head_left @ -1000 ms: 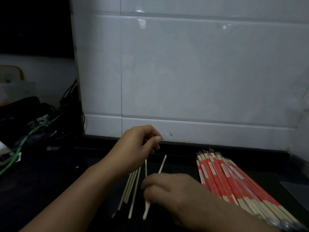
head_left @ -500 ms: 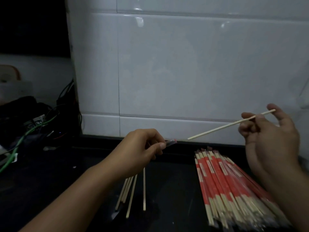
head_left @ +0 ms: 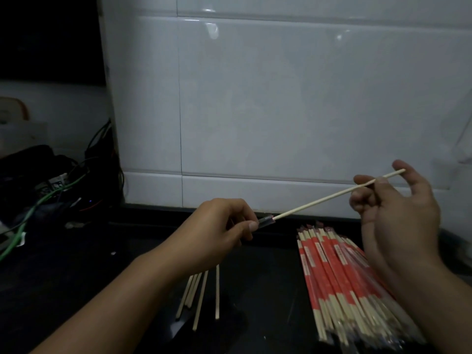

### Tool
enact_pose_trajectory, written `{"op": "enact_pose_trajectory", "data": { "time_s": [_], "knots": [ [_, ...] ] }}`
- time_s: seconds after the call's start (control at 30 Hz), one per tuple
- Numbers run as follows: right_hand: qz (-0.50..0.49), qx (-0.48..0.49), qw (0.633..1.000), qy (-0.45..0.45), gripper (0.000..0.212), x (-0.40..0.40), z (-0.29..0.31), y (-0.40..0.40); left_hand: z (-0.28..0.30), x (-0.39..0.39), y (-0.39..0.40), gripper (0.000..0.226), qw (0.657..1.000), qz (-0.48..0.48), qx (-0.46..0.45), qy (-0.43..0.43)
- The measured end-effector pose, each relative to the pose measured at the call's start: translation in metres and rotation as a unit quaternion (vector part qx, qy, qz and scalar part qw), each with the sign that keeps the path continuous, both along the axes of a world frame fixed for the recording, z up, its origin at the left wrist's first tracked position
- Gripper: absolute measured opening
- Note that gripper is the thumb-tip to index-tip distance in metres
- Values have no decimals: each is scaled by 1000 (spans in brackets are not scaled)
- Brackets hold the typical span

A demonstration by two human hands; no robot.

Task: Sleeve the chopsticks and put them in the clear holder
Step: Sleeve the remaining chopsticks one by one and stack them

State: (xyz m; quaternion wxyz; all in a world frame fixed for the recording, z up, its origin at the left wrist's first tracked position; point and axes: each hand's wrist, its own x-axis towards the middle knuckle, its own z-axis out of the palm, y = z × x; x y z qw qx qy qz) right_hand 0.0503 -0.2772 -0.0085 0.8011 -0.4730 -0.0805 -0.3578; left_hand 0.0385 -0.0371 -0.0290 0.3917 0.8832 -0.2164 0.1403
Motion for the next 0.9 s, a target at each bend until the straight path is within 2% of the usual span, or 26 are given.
{"op": "enact_pose_trajectory", "data": {
  "time_s": [0.2,0.5,0.6,0.67,0.73,0.83,0.9],
  "knots": [
    [1,2,1000,3,37,0,1,-1,0,0,0,12,1000,0,-5,-2],
    [16,-39,999,2,39,-7,-2,8,0,-2,-2,7,1000,-15,-11,-9],
    [20,-74,997,0,32,-9,-7,16,-1,-2,-3,7,999,-21,-25,-15],
    [10,-155,988,2,26,-10,-14,22,-1,-1,-3,7,999,-24,-39,-18],
    [-14,-276,961,8,25,-10,-24,28,0,0,-2,8,998,-21,-54,-19],
    [-22,-476,879,-5,39,-14,-42,38,-1,3,0,8,997,-9,-72,-25],
    [57,-534,843,28,55,-18,-51,47,-1,4,2,7,997,-3,-71,-26]
  ]
}}
